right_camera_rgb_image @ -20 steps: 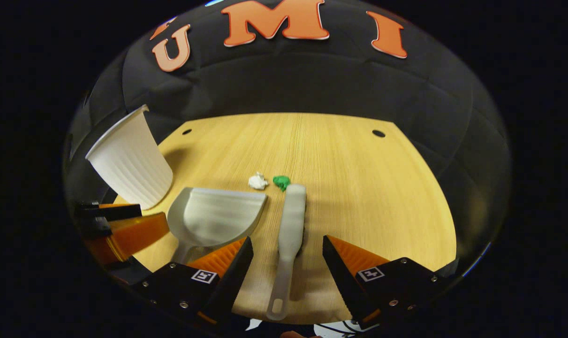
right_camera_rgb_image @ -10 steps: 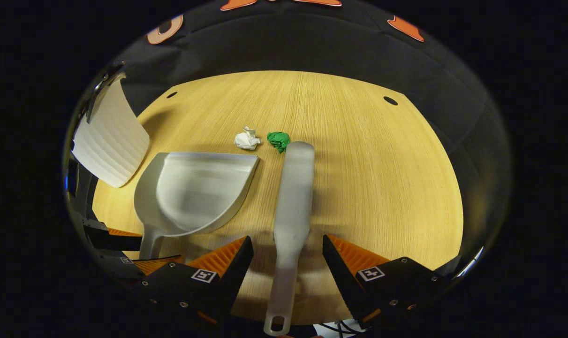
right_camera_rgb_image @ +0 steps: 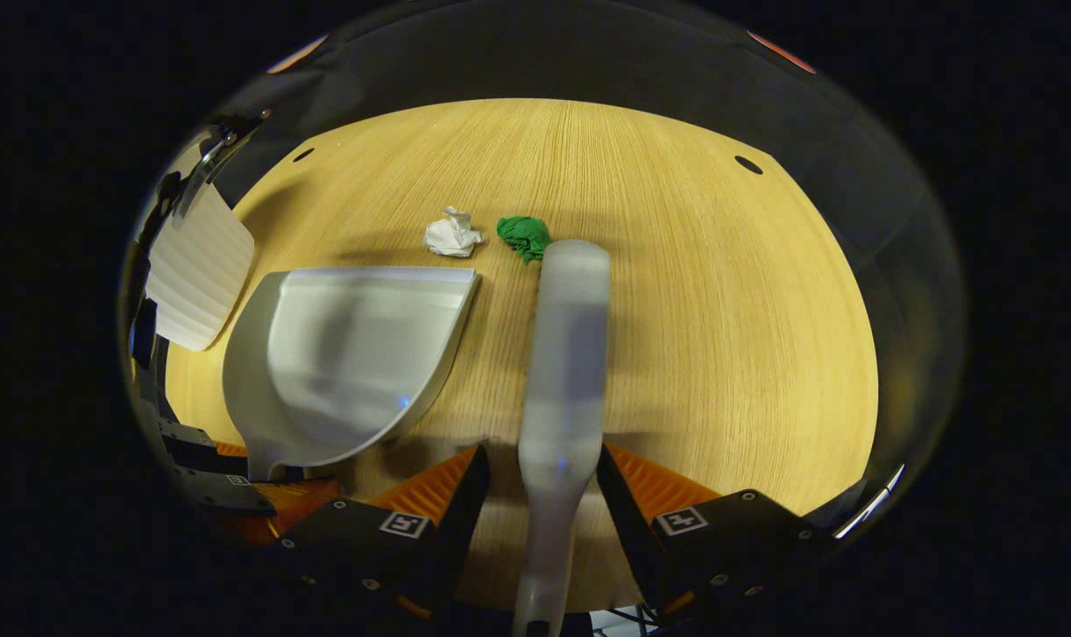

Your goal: Pick up the small broom and dustpan from the desktop, sweep the trash into the dustpan with the broom, and then empty the trash into the garbage bin.

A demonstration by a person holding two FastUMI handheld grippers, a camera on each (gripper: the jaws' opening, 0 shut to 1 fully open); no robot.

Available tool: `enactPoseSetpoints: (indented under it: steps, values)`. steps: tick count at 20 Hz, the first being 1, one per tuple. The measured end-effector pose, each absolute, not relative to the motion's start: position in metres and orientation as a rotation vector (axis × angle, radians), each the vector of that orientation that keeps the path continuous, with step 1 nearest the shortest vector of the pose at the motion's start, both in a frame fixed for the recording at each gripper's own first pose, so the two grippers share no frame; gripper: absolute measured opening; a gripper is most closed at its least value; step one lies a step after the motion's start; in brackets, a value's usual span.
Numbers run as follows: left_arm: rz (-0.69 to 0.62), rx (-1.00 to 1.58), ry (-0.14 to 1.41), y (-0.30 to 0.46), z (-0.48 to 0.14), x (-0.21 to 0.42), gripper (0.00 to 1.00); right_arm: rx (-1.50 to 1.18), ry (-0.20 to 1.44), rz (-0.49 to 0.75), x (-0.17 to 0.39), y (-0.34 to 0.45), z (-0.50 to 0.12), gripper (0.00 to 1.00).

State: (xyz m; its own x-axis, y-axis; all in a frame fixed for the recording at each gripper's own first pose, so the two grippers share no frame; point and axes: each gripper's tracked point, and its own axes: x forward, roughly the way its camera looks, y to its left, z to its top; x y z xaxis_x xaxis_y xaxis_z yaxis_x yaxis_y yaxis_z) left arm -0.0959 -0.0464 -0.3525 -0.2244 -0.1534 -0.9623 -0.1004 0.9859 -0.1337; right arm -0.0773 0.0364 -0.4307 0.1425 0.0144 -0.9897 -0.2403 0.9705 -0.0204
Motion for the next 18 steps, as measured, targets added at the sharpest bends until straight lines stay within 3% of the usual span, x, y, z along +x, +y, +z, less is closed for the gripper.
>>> enactPoseSetpoints:
  steps: [1, 2, 4, 5, 6, 7, 12, 18]
  values:
    - [-0.051, -0.188, 1.818, -0.049, -0.352, -0.097, 0.44, -0.2, 1.424, 0.181, -0.078, 0.033, -0.432, 0.63]
    - [-0.064, -0.176, 1.821, -0.049, -0.35, -0.097, 0.39, -0.202, 1.426, 0.173, -0.077, 0.029, -0.431, 0.54]
    - [-0.075, -0.161, 1.829, -0.046, -0.351, -0.098, 0.37, -0.192, 1.441, 0.171, -0.077, 0.027, -0.433, 0.27]
    - [-0.078, -0.161, 1.832, -0.046, -0.351, -0.098, 0.35, -0.182, 1.454, 0.179, -0.079, 0.027, -0.433, 0.37]
    - [-0.093, -0.155, 1.838, -0.045, -0.35, -0.099, 0.34, -0.169, 1.465, 0.18, -0.079, 0.026, -0.433, 0.27]
    - [-0.104, -0.144, 1.839, -0.042, -0.35, -0.098, 0.33, -0.148, 1.477, 0.183, -0.079, 0.026, -0.431, 0.23]
    - [-0.174, -0.094, 1.826, -0.032, -0.346, -0.091, 0.29, -0.091, 1.524, 0.192, -0.069, 0.007, -0.431, 0.2]
    - [-0.32, 0.023, 1.797, -0.027, -0.336, -0.072, 0.29, -0.194, 1.48, 0.311, -0.005, -0.002, -0.433, 0.19]
